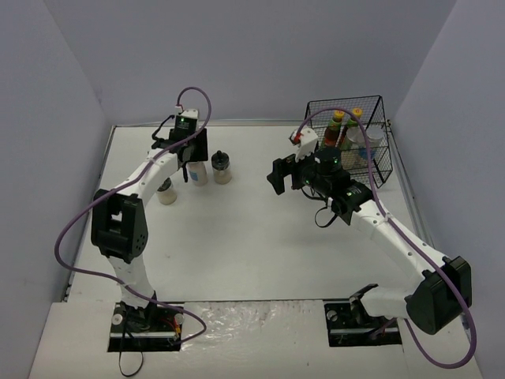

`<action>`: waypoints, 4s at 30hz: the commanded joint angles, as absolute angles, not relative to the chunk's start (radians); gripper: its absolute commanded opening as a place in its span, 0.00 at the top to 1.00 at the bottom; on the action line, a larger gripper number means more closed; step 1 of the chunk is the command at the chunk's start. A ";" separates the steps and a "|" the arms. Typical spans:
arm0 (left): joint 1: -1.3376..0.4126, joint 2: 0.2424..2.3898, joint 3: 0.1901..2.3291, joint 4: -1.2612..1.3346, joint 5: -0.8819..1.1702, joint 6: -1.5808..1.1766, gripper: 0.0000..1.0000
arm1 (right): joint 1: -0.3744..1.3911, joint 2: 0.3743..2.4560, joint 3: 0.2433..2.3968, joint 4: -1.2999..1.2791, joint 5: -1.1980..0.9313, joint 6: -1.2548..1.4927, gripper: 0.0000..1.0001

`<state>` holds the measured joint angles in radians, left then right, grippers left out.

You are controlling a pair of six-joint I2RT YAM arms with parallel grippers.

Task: Organize the condiment bottles

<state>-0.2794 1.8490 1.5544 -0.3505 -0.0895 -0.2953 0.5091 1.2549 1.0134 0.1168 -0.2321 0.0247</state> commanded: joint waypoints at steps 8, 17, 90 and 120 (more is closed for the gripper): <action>-0.320 1.582 1.484 -0.513 0.051 -0.310 0.93 | 0.502 1.207 1.002 0.207 -0.210 0.035 0.00; -0.564 1.524 1.435 -0.482 0.077 -0.393 0.93 | 0.491 1.142 0.926 0.206 -0.166 0.046 0.00; -0.433 0.482 0.787 -0.653 -0.417 -0.374 0.03 | 0.622 1.392 1.110 0.227 -0.024 -0.035 0.92; -0.428 0.483 0.782 -0.644 -0.402 -0.365 0.03 | 0.072 1.632 1.456 0.247 -0.043 0.127 0.94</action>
